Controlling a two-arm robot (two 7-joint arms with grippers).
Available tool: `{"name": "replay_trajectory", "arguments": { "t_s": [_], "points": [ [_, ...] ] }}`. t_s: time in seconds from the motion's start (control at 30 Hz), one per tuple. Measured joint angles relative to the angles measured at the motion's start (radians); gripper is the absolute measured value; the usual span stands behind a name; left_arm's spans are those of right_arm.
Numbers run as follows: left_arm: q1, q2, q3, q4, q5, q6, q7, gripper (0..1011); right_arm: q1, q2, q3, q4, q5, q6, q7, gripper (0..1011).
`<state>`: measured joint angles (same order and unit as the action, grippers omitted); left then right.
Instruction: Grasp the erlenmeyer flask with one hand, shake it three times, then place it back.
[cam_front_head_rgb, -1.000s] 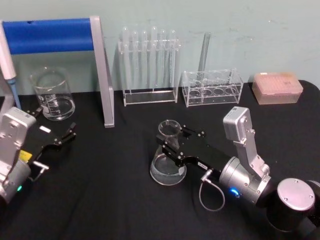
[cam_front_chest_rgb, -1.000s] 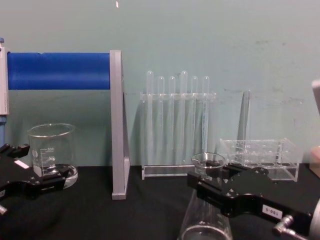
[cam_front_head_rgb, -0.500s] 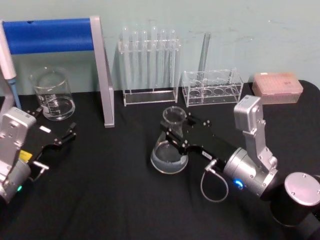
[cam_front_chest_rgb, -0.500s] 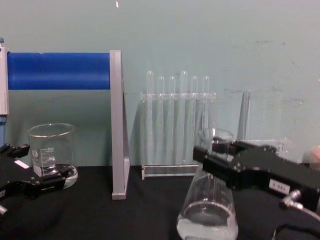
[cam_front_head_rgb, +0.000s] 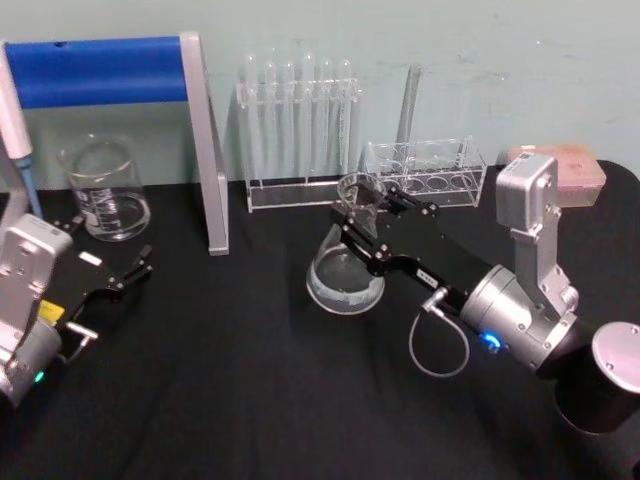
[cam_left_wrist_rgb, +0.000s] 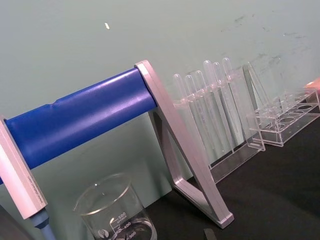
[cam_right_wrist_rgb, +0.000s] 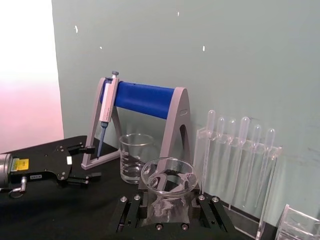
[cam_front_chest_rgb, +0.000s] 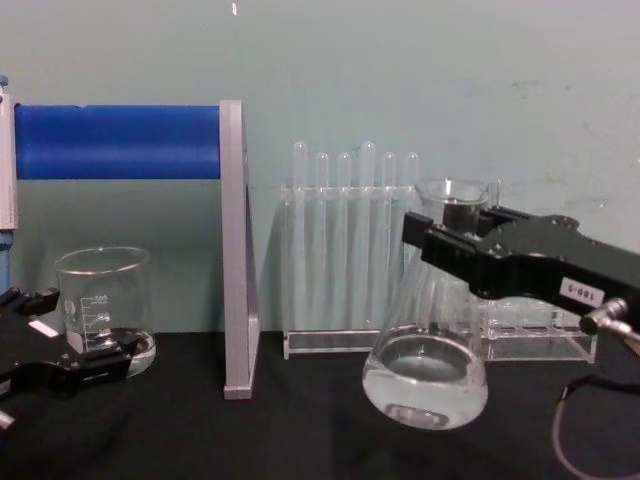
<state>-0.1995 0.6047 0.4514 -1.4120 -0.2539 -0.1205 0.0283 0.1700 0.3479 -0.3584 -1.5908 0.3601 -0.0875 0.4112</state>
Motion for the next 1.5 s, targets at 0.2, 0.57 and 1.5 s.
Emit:
{"name": "replay_trajectory", "arguments": {
  "t_s": [0.2,0.57,1.5],
  "points": [
    [0.000,0.000,0.000,0.000,0.000,0.000,0.000,1001,0.001,-0.001,0.001,-0.005,0.000,0.011,-0.007,456],
    [0.000,0.000,0.000,0.000,0.000,0.000,0.000,1001,0.004,-0.007,-0.016,0.001,-0.015,0.032,-0.014,456],
    [0.000,0.000,0.000,0.000,0.000,0.000,0.000,1001,0.001,0.006,-0.185,-0.088,0.009,0.052,0.106,456]
  ]
}}
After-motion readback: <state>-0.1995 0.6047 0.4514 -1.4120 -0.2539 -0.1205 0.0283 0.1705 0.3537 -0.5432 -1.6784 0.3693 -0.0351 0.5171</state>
